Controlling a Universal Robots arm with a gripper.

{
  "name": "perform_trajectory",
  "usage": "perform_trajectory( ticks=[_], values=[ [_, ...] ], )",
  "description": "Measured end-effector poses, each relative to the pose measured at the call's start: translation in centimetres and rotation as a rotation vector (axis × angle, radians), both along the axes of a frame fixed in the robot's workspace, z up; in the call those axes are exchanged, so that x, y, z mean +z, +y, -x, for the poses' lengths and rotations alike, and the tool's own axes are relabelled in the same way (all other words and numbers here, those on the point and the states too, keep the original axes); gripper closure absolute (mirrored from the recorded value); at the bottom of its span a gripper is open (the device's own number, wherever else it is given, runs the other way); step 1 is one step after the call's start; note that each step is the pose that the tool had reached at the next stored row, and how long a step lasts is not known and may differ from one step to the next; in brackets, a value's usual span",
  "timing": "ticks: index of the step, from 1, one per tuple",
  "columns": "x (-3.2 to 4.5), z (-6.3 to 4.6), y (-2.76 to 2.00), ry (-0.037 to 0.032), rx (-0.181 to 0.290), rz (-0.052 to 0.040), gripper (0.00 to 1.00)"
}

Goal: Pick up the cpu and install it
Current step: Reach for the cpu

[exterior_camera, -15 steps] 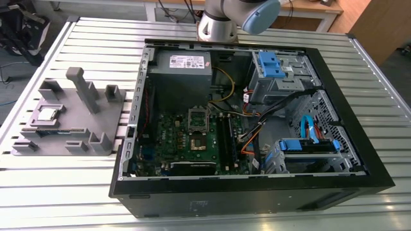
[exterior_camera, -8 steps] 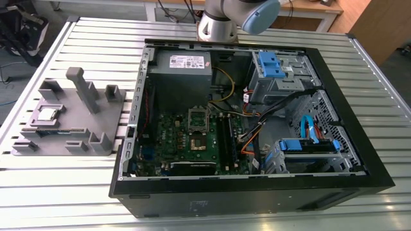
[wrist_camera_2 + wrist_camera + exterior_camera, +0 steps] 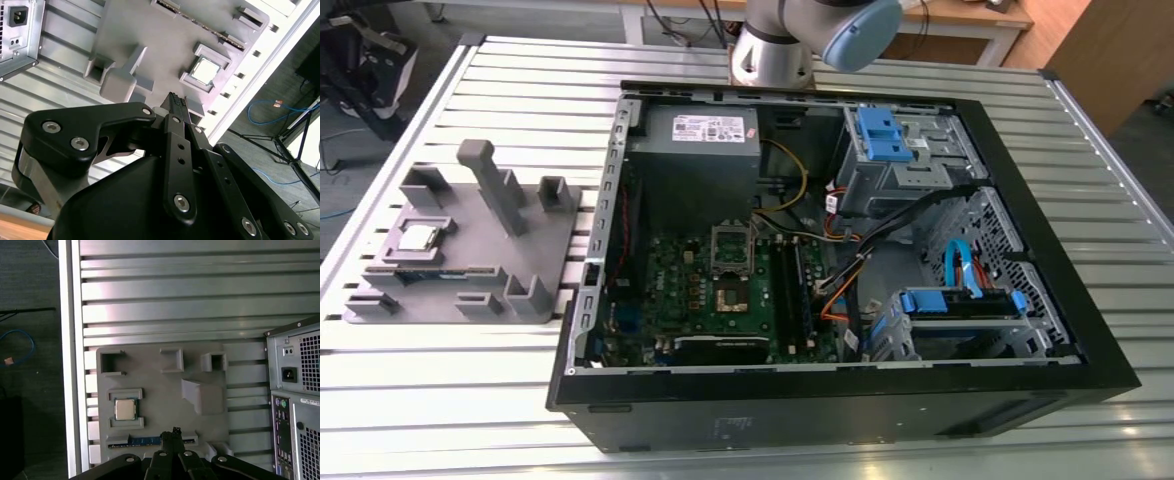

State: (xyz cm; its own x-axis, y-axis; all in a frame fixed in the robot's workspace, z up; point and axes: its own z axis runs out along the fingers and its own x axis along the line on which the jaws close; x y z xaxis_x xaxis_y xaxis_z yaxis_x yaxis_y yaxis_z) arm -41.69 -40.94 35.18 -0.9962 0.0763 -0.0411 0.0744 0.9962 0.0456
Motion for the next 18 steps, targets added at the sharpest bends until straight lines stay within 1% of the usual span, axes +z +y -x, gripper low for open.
perform_trajectory(
  ticks=[7,18],
  values=[
    [-0.67,0.8,-0.14,-0.0001,0.0,-0.0001,0.89],
    [-2.19,2.0,-0.32,0.0001,0.0,0.0,0.89]
  ],
)
